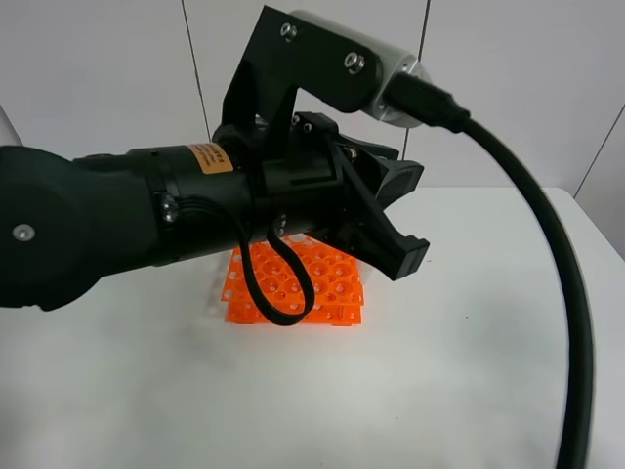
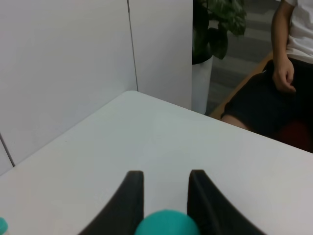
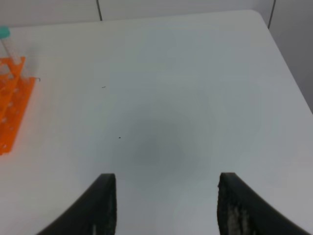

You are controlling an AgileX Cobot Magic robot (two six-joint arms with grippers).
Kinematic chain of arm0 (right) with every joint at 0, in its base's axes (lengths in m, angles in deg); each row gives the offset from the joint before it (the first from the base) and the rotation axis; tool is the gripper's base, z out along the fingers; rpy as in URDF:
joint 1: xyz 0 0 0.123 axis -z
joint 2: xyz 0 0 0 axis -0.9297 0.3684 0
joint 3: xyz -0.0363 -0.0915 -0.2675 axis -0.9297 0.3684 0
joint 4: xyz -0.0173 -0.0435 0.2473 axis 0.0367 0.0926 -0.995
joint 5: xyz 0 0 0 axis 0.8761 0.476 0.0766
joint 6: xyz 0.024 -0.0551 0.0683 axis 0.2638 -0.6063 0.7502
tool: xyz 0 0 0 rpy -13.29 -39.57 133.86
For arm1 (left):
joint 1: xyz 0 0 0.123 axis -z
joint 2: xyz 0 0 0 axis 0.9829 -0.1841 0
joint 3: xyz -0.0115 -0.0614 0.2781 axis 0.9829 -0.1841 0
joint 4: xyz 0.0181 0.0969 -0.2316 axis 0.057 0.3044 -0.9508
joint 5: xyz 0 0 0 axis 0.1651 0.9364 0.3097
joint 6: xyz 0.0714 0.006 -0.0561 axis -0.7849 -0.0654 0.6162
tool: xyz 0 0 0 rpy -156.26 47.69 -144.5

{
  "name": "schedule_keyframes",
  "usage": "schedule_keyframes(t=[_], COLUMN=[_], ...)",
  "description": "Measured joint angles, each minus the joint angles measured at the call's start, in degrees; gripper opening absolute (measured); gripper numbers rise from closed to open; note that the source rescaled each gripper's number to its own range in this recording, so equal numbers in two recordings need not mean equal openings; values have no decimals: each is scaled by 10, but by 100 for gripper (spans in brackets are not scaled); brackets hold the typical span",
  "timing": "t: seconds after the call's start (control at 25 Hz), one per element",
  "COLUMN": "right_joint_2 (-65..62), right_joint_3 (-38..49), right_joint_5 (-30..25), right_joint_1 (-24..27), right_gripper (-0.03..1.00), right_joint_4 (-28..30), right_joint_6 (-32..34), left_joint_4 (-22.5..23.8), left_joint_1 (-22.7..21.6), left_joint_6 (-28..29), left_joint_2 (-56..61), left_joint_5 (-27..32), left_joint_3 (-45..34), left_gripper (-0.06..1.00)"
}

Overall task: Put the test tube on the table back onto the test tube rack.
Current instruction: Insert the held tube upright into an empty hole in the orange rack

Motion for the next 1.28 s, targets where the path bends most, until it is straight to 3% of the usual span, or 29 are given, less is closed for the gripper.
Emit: schedule_keyframes(t=[0.56,0.64,0.84,0.92,1.28], right_joint_2=[0,0,0,0,0], right_joint_3=[0,0,0,0,0], right_joint_5=[0,0,0,0,0], right_joint_1=[0,0,0,0,0], right_gripper=[75,75,75,75,75], right_joint_4=[0,0,0,0,0], right_joint_6=[-1,-1,-2,-2,-2], left_joint_4=[2,27,187,219,193], left_joint_1=[-13,-31,-109,-139,-216], left_joint_6=[-10,35,242,280,226], left_joint_2=[0,0,-9,-24,-114], left_joint_5=[-1,-2,-1,-2,7], left_joint_3=[0,0,0,0,63], left_gripper=[0,0,0,0,0])
